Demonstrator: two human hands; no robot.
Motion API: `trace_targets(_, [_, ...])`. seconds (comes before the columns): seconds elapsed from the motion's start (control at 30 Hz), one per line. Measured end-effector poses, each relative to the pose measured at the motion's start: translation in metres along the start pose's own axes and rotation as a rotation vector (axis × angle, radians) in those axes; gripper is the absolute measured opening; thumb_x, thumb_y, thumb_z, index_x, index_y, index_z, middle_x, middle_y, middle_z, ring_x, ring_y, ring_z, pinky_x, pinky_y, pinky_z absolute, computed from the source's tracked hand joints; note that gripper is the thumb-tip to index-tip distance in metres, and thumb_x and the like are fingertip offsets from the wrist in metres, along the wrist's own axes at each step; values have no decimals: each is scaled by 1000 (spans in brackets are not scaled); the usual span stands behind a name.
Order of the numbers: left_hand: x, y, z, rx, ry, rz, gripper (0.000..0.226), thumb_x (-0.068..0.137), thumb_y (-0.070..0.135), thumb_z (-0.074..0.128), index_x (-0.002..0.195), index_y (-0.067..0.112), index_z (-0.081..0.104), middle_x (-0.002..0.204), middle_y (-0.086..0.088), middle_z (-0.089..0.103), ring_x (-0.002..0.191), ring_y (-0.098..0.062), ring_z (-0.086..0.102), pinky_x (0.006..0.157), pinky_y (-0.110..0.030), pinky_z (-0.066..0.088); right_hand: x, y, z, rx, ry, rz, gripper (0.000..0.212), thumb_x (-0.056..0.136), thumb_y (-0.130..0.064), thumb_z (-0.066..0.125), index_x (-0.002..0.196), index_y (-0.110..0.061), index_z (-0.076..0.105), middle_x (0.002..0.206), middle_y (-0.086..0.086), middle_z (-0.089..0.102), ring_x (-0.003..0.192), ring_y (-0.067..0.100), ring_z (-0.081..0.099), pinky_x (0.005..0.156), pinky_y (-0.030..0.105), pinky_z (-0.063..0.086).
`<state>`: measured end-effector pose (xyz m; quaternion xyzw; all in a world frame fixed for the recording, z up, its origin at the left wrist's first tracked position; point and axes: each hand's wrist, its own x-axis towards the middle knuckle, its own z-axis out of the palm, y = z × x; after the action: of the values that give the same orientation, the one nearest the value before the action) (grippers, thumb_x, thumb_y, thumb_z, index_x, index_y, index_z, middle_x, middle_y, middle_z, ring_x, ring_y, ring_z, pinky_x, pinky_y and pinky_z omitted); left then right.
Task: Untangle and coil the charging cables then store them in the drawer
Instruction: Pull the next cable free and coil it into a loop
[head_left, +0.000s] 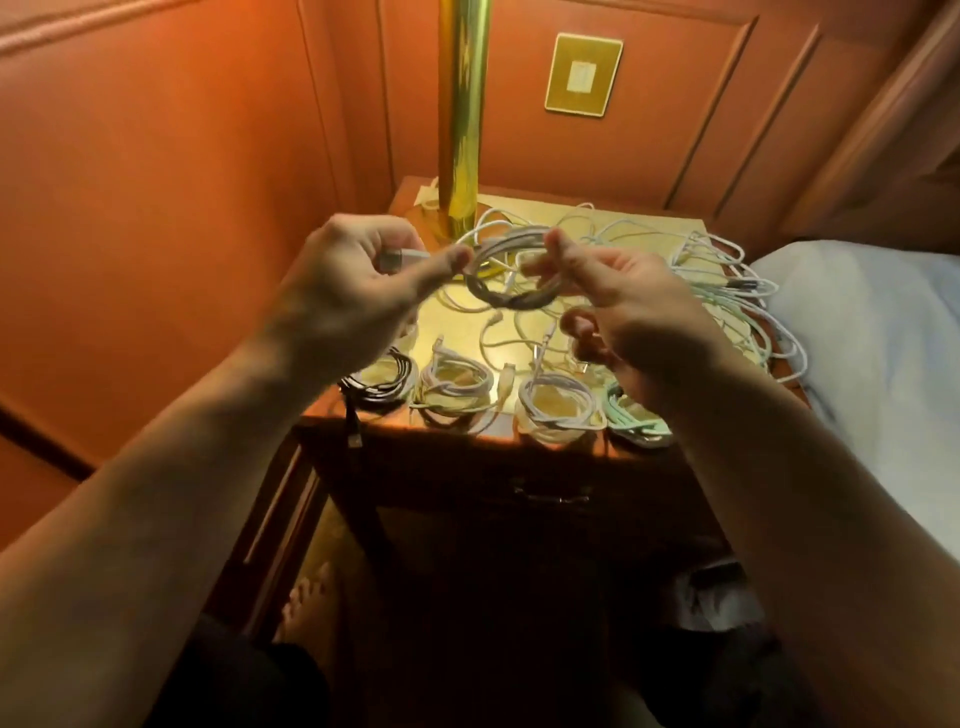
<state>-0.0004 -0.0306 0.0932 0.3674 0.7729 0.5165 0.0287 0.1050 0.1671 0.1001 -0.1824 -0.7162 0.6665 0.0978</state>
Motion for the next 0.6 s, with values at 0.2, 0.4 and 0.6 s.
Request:
trace_targets(0.2, [48,-33,9,-160,81,-249,46,81,48,76,106,11,63,90,-8,73,74,-20,74,57,-31,61,60,-4,15,-155,-47,-53,38,105,-39,57,100,-9,79,75,-4,76,52,1,55,48,18,43])
trace_targets(0.4, [58,-52,24,-360,-9,-396,29,77,21,82,105,12,77,85,-5,79,80,-20,77,66,-24,61,83,16,6,15,-143,66,36,107,-34,54,98,-7,76,74,-1,69,59,10,53,54,22,43])
trace_targets(0.6, [74,-64,30,-367,-12,-450,34,68,21,84,101,13,79,90,-8,79,85,-20,78,70,-29,62,94,25,8,199,-235,142,35,108,-31,51,100,-7,75,74,0,67,60,10,50,55,18,45])
